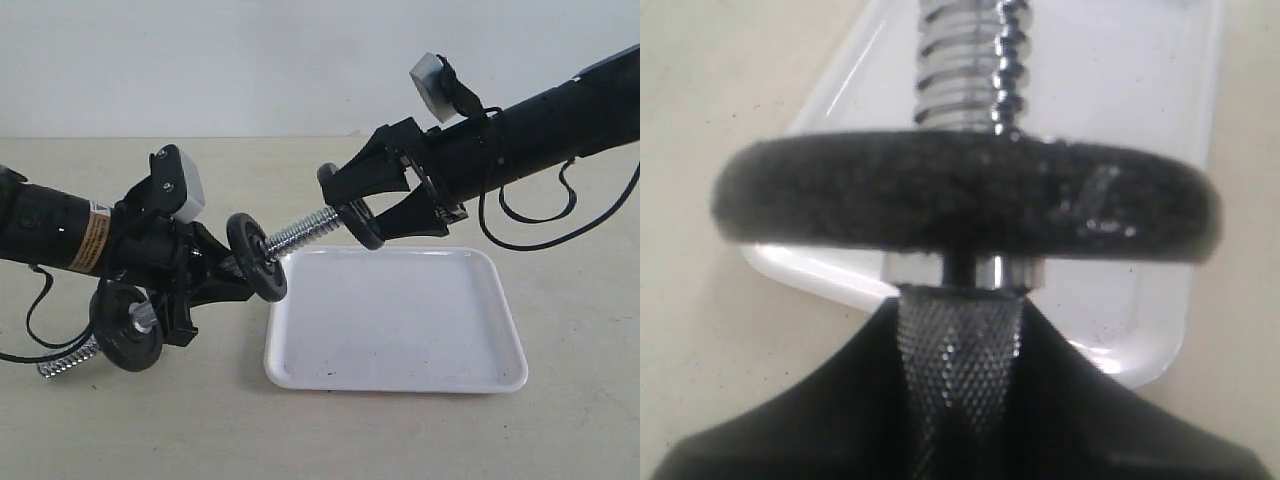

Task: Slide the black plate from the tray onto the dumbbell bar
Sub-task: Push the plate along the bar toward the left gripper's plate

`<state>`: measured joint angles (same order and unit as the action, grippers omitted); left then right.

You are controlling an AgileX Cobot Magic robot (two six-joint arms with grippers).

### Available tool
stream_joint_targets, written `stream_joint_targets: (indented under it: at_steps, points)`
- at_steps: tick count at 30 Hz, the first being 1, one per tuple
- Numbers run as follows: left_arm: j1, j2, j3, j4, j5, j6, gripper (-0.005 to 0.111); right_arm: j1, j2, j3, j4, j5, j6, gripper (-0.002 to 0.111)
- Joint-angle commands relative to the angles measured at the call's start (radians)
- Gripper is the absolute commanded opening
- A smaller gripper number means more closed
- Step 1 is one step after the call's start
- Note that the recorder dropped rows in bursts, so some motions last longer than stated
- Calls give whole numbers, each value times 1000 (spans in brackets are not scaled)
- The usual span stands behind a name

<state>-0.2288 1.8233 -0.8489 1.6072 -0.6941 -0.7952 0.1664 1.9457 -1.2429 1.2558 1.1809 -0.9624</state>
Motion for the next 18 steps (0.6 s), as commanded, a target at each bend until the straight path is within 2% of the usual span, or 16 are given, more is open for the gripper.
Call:
stream_joint_targets:
  at_steps: [1,7,14,18]
  points:
    - [-2,-48,-29,-148,-181,30,4,-6,-19,-6,60,40,-5,0]
    - [-2,-39,-29,-149,-177,30,4,-4,-19,-6,59,40,1,0]
    - [-2,9,-29,-152,-180,30,4,64,-19,-6,59,40,-17,0]
    - [-2,12,-29,-163,-217,39,4,64,-19,-6,63,40,-19,0]
